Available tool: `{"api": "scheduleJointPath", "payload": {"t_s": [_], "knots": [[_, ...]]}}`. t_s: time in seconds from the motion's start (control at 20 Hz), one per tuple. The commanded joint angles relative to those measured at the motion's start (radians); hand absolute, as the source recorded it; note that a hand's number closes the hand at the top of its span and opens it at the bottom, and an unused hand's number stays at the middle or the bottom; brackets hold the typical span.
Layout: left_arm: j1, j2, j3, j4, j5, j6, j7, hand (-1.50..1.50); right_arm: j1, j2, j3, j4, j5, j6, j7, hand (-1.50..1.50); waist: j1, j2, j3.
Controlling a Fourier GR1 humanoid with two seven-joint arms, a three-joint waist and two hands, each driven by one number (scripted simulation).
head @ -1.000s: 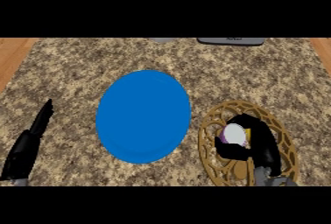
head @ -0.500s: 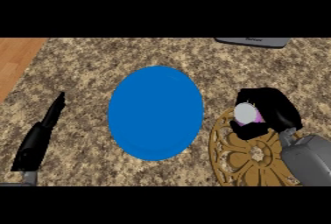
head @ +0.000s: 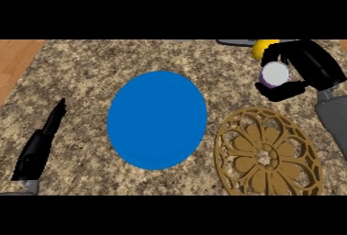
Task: Pick the can from the placemat and place it in the plate
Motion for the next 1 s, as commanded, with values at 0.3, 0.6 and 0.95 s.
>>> {"api": "scheduleJointPath", "payload": {"t_s": [0.3, 0.6, 0.95], "knots": [[0.044, 0.015, 0.049, -0.002, 0.024, -0.023, 0.015, 0.00, -0.250, 0.093, -0.075, 0.193, -0.179, 0.180, -0.358, 1.50, -0.057, -0.020, -0.003], [0.080, -0.025, 0.040, -0.022, -0.030, 0.013, -0.012, 0.00, -0.326, 0.221, -0.030, 0.164, -0.147, 0.229, -0.261, 1.50, -0.074, -0.025, -0.004], [0.076, 0.020, 0.093, -0.083, 0.016, -0.055, 0.077, 0.00, -0.306, 0.409, 0.046, 0.069, -0.110, 0.222, -0.053, 1.50, -0.083, -0.028, -0.004]]}}
